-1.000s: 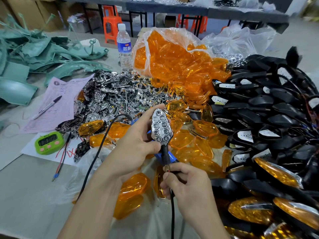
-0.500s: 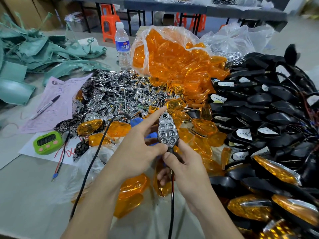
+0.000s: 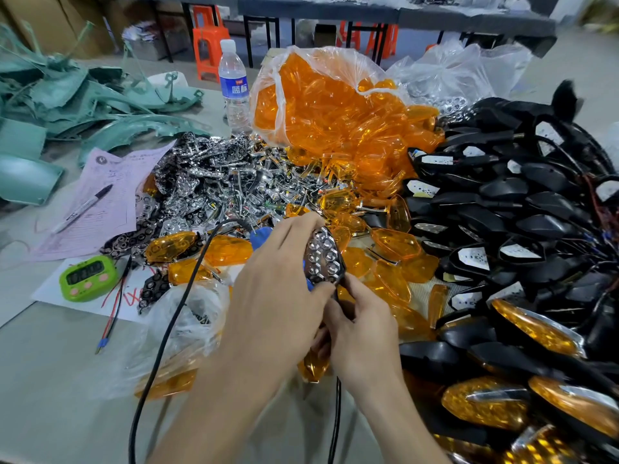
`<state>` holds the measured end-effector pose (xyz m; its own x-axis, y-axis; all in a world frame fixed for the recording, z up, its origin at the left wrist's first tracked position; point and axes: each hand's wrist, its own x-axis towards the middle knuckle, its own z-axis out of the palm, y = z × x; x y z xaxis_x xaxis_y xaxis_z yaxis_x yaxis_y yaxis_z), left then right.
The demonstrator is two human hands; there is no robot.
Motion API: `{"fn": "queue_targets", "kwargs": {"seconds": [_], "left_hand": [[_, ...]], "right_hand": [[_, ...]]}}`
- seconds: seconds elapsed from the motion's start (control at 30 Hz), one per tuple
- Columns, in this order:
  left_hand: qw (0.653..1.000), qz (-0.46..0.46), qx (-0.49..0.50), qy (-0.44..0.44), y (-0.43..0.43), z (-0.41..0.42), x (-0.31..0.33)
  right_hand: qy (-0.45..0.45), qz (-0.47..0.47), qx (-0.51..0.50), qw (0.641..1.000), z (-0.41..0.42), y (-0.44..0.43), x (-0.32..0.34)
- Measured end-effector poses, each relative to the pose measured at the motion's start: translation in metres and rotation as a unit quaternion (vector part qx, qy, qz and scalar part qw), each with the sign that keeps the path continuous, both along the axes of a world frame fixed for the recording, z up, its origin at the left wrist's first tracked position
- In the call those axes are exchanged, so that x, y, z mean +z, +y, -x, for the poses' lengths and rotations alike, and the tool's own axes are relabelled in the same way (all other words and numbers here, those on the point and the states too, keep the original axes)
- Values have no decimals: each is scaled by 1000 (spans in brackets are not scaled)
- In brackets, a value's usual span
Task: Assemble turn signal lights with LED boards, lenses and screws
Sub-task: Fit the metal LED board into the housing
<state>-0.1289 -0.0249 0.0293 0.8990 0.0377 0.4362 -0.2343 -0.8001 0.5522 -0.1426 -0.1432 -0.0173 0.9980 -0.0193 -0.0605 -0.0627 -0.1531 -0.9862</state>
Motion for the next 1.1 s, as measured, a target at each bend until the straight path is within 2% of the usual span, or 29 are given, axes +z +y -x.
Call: {"fn": "queue_targets", "kwargs": {"seconds": [0.07, 0.17, 0.23, 0.33, 0.4, 0.47, 0.6, 0.73, 0.97, 1.1], "left_hand": [[999, 47, -4, -11, -1, -1, 2], [974, 227, 4, 1, 10, -10, 7], [936, 353, 14, 12, 23, -16, 8], [850, 523, -27, 57, 38, -21, 9], [816, 568, -48, 91, 42, -22, 6], [825, 552, -51, 112, 38, -21, 4], [884, 450, -51, 116, 26, -20, 1], [921, 371, -41, 110, 27, -24, -1], [959, 259, -84, 82, 32, -28, 0], [958, 274, -54, 67, 28, -29, -2]], "right_hand": [[1, 2, 10, 1000, 1, 0, 1], [15, -25, 22, 999, 3, 2, 2], [25, -54, 19, 998, 4, 2, 4], [31, -94, 15, 995, 3, 0, 7], [34, -106, 20, 994, 3, 0, 10], [34, -118, 20, 992, 4, 1, 12], [35, -119, 23, 992, 6, 2, 13], [45, -134, 31, 990, 6, -1, 12], [71, -177, 56, 980, 4, -11, 7], [67, -190, 68, 977, 5, -11, 7]]}}
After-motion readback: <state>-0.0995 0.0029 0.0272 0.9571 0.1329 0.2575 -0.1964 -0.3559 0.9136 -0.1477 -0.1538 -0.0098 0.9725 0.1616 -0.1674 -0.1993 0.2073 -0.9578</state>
